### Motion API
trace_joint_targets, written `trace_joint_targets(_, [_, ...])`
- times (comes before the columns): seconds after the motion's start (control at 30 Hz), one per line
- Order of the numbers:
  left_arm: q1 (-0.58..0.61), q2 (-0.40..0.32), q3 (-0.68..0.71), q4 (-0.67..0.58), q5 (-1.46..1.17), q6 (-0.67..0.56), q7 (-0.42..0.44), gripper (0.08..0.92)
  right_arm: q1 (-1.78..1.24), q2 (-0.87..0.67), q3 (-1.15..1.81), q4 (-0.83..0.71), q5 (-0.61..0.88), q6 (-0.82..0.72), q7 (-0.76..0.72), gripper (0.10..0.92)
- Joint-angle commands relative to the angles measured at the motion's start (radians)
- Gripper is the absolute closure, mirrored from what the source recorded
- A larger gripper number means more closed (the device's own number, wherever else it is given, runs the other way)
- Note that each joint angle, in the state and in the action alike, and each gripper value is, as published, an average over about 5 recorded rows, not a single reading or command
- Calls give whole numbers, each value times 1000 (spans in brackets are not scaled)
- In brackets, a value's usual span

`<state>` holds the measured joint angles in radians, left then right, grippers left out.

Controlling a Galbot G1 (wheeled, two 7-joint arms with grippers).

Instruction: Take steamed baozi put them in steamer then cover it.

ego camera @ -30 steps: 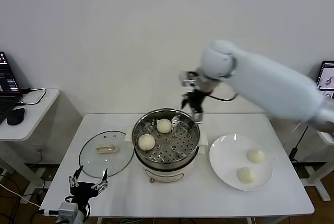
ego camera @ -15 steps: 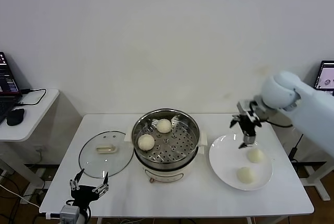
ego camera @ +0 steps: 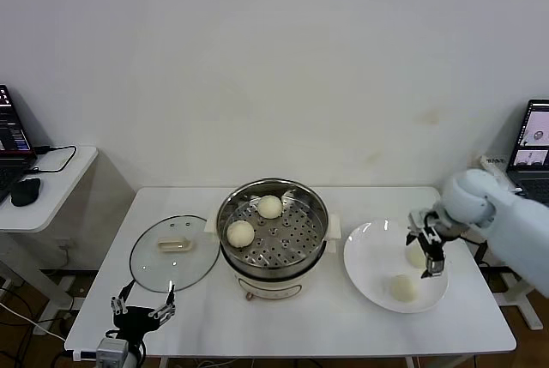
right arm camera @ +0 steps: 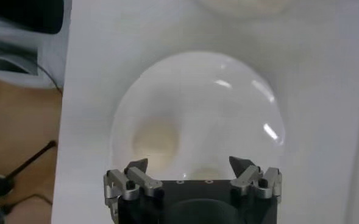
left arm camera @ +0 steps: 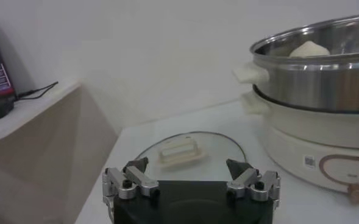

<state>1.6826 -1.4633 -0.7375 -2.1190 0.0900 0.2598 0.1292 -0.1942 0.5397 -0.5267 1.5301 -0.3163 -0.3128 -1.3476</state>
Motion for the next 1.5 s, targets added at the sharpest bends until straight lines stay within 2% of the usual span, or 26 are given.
trace_joint_targets(0.03, [-1, 0, -1, 3, 1, 1, 1, 177, -94, 47, 32, -61, -38, 6, 33, 203])
trace_joint_targets(1.2, [-12, -6, 4, 16, 8, 4, 2, 177, -158, 94, 40, -111, -52, 6, 72, 203])
trace_joint_targets(1.3, [-11, -7, 4, 15, 8, 3, 2, 177, -156, 95, 44, -114, -49, 3, 74, 228])
trace_joint_targets(1.5, [-12, -8, 6, 14, 8, 3, 1, 177, -153, 91, 47, -113, -40, -1, 71, 344])
